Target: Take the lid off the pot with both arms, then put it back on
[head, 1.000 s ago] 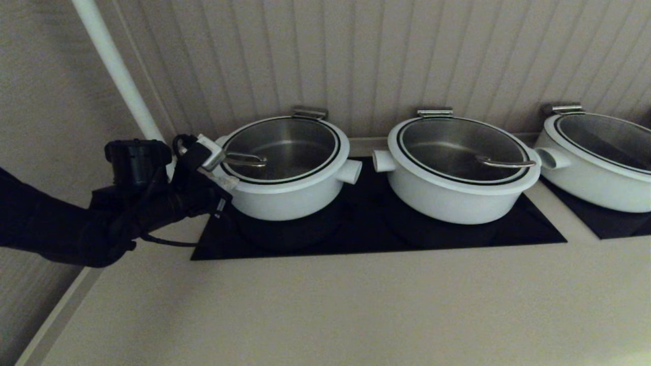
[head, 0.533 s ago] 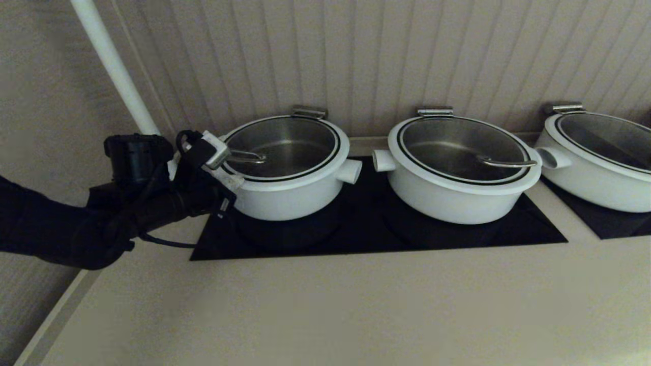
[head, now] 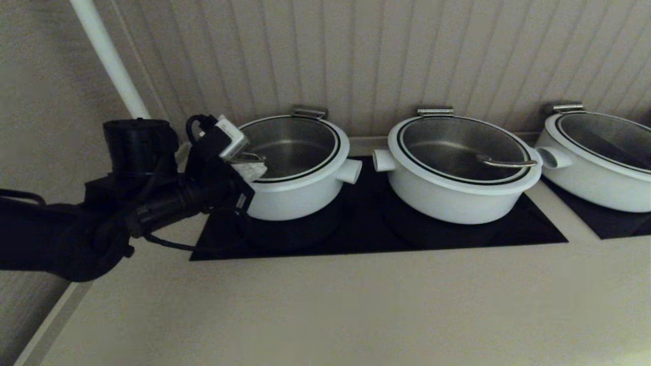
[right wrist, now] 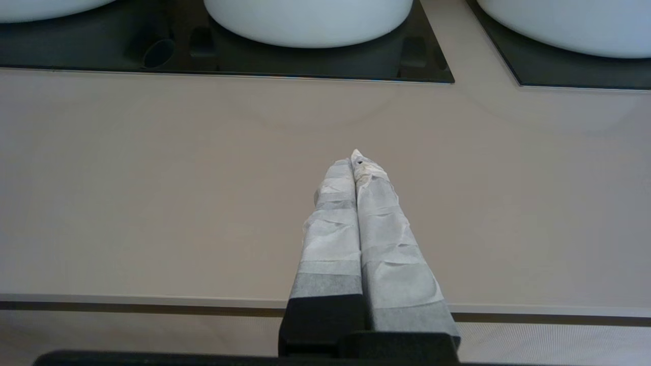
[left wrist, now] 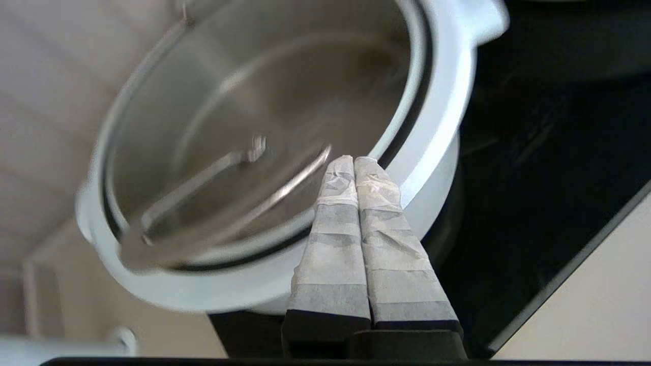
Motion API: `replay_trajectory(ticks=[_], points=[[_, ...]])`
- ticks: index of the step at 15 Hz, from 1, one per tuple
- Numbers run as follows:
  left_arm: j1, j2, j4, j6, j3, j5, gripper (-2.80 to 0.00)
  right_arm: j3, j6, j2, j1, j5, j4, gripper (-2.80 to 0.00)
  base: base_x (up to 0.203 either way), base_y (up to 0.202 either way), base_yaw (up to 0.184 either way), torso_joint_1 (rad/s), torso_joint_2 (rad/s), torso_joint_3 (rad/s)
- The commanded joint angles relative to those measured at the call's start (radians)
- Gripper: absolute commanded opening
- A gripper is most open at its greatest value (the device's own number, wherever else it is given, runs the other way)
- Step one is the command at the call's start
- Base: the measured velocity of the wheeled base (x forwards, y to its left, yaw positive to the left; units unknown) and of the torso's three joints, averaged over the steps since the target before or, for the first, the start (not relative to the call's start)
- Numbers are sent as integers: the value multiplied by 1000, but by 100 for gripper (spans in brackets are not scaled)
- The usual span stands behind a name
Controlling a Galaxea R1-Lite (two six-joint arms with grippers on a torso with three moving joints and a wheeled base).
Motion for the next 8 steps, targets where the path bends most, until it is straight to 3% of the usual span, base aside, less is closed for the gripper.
replay_trajectory(ticks=[1,8], points=[[-7,-35,-6,28,3,-4,-280,0,-2,0,-1,0,0,-280,0,0,0,0,0,0],[-77,-161,1,70,17,-1,-280,0,0,0,-1,0,0,-280,0,0,0,0,0,0]])
